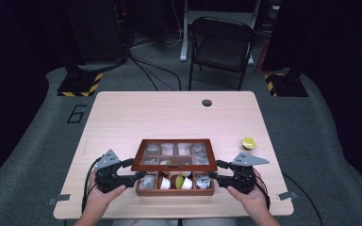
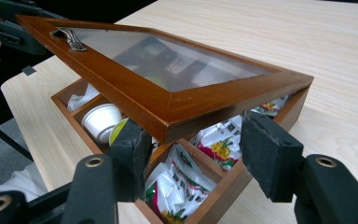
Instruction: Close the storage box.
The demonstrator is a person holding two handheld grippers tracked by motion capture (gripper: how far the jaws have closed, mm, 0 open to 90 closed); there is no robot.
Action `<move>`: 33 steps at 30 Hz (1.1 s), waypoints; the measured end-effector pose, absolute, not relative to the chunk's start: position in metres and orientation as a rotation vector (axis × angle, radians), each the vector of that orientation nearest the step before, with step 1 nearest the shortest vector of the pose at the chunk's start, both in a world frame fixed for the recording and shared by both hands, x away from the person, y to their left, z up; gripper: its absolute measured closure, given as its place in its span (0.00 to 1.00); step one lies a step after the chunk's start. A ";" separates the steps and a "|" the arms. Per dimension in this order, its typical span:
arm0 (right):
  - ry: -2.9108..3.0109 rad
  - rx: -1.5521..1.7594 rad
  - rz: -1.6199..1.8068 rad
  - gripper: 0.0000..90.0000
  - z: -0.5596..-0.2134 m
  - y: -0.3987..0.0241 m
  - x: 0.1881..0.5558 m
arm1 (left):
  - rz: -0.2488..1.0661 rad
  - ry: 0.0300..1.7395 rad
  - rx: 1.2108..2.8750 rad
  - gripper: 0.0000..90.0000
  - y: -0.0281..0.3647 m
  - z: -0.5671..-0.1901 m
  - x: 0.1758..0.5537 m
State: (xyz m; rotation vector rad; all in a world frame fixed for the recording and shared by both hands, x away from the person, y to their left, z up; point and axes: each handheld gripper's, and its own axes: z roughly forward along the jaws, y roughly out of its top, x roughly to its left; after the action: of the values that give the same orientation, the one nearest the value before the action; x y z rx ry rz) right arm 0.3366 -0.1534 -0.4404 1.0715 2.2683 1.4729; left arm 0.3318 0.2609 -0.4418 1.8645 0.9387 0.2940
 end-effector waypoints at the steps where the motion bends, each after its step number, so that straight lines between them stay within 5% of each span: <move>1: 2.268 1.072 1.472 0.48 -0.442 -0.153 0.336 | 0.289 0.945 1.863 0.34 0.261 -0.443 0.331; 33: 2.368 1.067 1.322 0.48 -0.468 -0.152 0.317 | 0.254 0.950 1.980 0.38 0.260 -0.471 0.312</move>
State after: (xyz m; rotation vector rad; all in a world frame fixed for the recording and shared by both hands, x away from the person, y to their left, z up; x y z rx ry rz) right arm 0.3168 -0.1518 -0.4685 1.0667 2.3679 1.3217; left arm 0.3122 0.2597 -0.4713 1.9804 0.9495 0.2542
